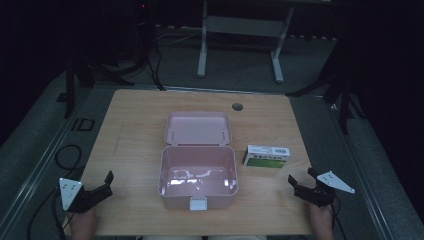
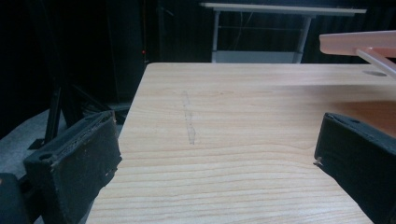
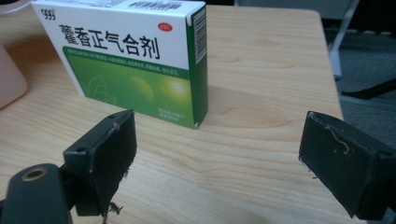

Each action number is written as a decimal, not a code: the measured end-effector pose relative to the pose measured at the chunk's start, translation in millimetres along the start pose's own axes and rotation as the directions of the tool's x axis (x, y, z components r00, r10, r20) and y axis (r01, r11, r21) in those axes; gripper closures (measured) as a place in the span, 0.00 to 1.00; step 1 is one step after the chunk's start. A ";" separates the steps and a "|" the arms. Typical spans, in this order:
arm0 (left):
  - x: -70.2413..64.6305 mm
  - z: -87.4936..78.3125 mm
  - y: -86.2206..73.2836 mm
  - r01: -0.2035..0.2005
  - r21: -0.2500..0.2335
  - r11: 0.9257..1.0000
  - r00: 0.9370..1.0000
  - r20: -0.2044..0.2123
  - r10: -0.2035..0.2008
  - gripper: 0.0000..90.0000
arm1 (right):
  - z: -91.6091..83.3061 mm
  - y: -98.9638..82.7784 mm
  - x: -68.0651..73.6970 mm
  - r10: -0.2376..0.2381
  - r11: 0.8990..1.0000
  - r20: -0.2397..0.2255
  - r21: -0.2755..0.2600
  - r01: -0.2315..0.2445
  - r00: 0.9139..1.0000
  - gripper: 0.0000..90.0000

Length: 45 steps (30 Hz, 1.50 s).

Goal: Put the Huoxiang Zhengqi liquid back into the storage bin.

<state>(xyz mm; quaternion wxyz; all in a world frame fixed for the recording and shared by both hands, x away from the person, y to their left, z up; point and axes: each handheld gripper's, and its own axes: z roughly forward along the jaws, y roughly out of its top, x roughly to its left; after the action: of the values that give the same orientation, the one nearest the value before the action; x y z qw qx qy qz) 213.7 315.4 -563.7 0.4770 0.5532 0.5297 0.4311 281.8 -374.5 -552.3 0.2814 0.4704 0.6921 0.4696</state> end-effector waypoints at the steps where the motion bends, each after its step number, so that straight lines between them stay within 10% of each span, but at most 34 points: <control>1: -0.2 -0.2 -0.1 -0.005 -0.003 1.000 1.000 0.003 0.005 0.00 | 0.4 0.2 -0.4 -0.010 1.000 -0.019 0.019 0.010 1.000 0.12; 17: 0.6 -0.3 -0.1 -0.001 -0.006 1.000 1.000 0.025 0.001 0.00 | -5.6 10.5 -16.0 -0.046 0.979 -0.200 0.187 0.084 0.979 0.15; 23: -0.5 0.1 -0.1 -0.009 -0.003 1.000 1.000 0.028 0.009 0.00 | -4.5 15.1 -21.5 -0.082 0.957 -0.314 0.240 0.163 0.946 0.15; 28: -0.4 0.2 -0.1 -0.009 -0.003 1.000 0.999 0.035 0.009 0.00 | 0.9 23.1 -14.4 -0.158 0.888 -0.452 0.325 0.326 0.878 0.15; 33: -0.2 0.3 0.0 -0.010 -0.002 1.000 0.999 0.040 0.010 0.00 | 5.3 28.4 -7.3 -0.186 0.833 -0.503 0.375 0.407 0.844 0.15; 34: 0.0 0.3 0.0 -0.007 -0.004 1.000 0.999 0.042 0.008 0.00 | 7.9 31.0 -3.5 -0.205 0.795 -0.524 0.403 0.453 0.827 0.15; 36: 0.1 0.3 0.0 -0.007 -0.003 1.000 0.999 0.042 0.007 0.00 | 9.0 32.5 -1.4 -0.216 0.775 -0.532 0.416 0.475 0.819 0.15; 37: 0.3 0.3 0.0 -0.007 -0.003 1.000 0.999 0.044 0.007 0.00 | 11.5 36.3 2.6 -0.234 0.733 -0.543 0.446 0.513 0.807 0.15; 38: 0.3 0.3 0.0 -0.007 -0.003 1.000 0.999 0.044 0.007 0.00 | 11.5 36.3 2.6 -0.234 0.733 -0.543 0.446 0.513 0.807 0.15; 39: 0.3 0.3 0.0 -0.007 -0.003 1.000 0.999 0.044 0.007 0.00 | 13.8 40.5 6.5 -0.237 0.695 -0.563 0.471 0.543 0.792 0.15; 42: 0.4 0.3 0.0 -0.007 -0.003 1.000 0.999 0.045 0.007 0.00 | 16.1 47.3 13.1 -0.242 0.638 -0.581 0.509 0.578 0.777 0.15; 43: 0.4 0.3 0.0 -0.007 -0.003 1.000 0.999 0.046 0.007 0.00 | 16.1 47.3 13.1 -0.242 0.638 -0.581 0.509 0.578 0.777 0.15; 45: 0.5 0.3 0.0 -0.007 -0.003 1.000 0.999 0.047 0.007 0.00 | 19.0 53.8 18.7 -0.240 0.585 -0.596 0.541 0.605 0.766 0.15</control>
<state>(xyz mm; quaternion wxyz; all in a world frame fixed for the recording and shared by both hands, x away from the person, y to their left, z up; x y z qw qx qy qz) 214.0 315.9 -563.8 0.4884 0.5646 0.5158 0.4204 310.9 -343.8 -509.8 0.0124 0.2293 0.9565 0.1801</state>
